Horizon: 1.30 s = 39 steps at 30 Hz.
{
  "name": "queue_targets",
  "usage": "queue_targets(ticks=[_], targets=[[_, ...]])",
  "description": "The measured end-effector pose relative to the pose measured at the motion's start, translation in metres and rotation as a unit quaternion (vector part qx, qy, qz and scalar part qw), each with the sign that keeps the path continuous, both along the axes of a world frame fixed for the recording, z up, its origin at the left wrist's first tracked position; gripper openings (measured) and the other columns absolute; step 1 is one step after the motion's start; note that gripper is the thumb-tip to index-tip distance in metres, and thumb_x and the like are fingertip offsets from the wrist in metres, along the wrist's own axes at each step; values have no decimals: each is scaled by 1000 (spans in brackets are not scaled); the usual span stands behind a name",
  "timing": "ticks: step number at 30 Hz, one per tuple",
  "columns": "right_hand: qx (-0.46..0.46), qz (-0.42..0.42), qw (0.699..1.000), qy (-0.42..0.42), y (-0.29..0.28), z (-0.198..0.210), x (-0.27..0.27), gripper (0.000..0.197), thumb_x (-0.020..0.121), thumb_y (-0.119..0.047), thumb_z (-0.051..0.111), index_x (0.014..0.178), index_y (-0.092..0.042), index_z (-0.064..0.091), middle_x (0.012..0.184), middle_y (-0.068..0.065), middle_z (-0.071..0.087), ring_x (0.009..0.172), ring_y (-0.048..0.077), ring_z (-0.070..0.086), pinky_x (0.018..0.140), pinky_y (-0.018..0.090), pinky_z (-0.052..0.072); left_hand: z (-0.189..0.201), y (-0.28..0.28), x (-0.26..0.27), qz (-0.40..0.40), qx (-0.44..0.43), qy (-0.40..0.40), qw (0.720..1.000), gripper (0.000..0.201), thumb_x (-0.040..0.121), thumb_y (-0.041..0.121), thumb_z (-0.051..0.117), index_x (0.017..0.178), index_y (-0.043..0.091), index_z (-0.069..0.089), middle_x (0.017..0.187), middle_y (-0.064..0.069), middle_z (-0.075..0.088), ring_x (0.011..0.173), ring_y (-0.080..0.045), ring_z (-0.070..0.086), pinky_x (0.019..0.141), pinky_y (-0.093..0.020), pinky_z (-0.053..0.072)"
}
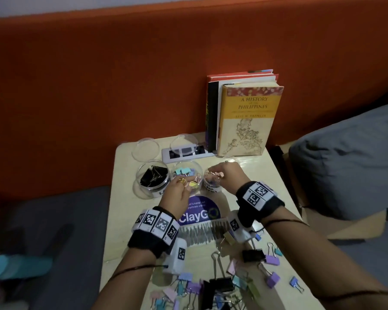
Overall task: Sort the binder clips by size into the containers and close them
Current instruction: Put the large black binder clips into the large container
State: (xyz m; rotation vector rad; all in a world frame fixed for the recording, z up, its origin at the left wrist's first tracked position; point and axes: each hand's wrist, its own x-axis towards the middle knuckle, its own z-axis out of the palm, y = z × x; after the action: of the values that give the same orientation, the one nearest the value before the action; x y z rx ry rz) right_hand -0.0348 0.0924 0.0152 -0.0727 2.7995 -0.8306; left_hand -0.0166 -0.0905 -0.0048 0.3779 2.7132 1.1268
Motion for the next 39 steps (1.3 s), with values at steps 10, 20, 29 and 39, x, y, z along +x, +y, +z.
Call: queue_targets(ticks=[10,20,29,39], targets=[[47,106,990,-80,7,-48,103,27,82,-6,55,101,-18,70,104,12,65,98,28,60,86,29,46,-37,-67,85,-23,-56,-155,986,35,78,11,72,108,28,65,116,2,59,105,-12,60,92,-31,55],[173,147,972,-68,-9,-55,118,24,81,-34,58,101,-23,67,110,7,63,104,29,57,87,32,47,-51,-48,103,-56,-233,-130,962,32,81,30,68,109,16,60,122,-2,47,107,-19,57,96,-30,47],[45,31,998,-21,-56,-4,48,21,84,-15,62,104,-7,63,109,11,65,106,24,58,99,31,48,-31,-46,71,98,-75,-98,987,26,74,18,74,97,14,62,102,-3,62,79,-11,60,65,-19,53],[1,-23,999,35,-45,-11,25,29,88,-5,50,115,-10,61,119,14,56,111,29,53,96,30,40,-2,-7,-7,142,-32,36,989,15,86,18,63,95,6,63,107,-8,60,91,-18,60,86,-27,49]])
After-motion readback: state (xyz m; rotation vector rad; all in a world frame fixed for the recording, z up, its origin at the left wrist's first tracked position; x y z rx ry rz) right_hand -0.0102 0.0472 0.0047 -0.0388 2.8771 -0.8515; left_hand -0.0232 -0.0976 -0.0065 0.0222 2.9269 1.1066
